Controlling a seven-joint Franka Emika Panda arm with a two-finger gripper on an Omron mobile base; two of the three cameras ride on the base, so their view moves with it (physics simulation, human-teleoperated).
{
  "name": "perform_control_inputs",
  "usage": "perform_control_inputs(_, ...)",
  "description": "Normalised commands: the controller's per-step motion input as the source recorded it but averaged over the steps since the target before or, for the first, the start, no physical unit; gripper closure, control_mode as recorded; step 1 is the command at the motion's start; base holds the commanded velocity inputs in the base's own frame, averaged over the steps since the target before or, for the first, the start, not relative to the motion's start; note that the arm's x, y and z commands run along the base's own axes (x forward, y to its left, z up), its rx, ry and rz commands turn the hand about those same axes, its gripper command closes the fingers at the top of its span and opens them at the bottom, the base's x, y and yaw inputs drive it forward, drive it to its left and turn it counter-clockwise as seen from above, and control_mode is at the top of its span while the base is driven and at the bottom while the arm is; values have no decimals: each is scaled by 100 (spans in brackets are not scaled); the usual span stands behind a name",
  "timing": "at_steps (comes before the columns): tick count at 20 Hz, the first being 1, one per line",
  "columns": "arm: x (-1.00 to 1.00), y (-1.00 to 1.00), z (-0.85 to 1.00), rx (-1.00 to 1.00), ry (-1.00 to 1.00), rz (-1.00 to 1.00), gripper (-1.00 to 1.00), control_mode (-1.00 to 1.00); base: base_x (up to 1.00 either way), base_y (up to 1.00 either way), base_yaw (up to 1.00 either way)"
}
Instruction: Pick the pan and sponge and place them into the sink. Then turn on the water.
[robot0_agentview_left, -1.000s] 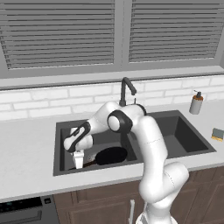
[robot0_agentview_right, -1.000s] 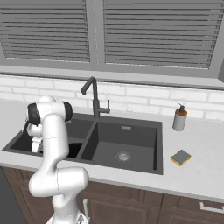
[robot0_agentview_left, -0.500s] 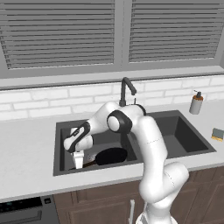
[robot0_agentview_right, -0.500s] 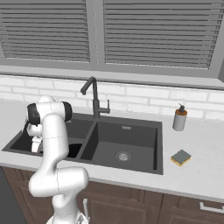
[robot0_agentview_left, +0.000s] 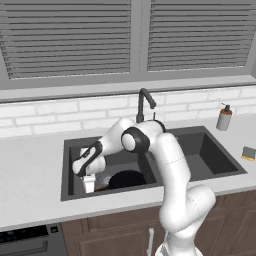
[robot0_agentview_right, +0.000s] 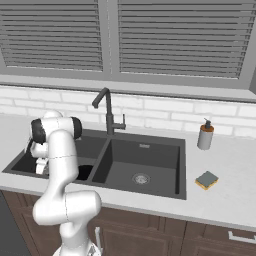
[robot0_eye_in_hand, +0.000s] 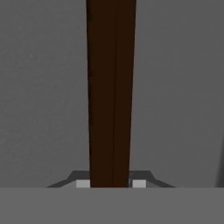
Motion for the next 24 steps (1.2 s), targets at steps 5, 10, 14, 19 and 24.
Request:
perform_control_inputs(5,0,0,0,0,-2,0,-100,-100,0,0,0)
perform_control_inputs(10,-3,0,56,0,-10,0,-100,-100,0,0,0)
perform_control_inputs(14,-14,-1,100,-2,-14,7,-100,-100,0,0,0)
perform_control_inputs(19,-21,-35,100,0,-27,30,-100,-100,0,0,0)
perform_control_inputs(24,-41,-83,100,0,-42,58,-100,-100,0,0,0)
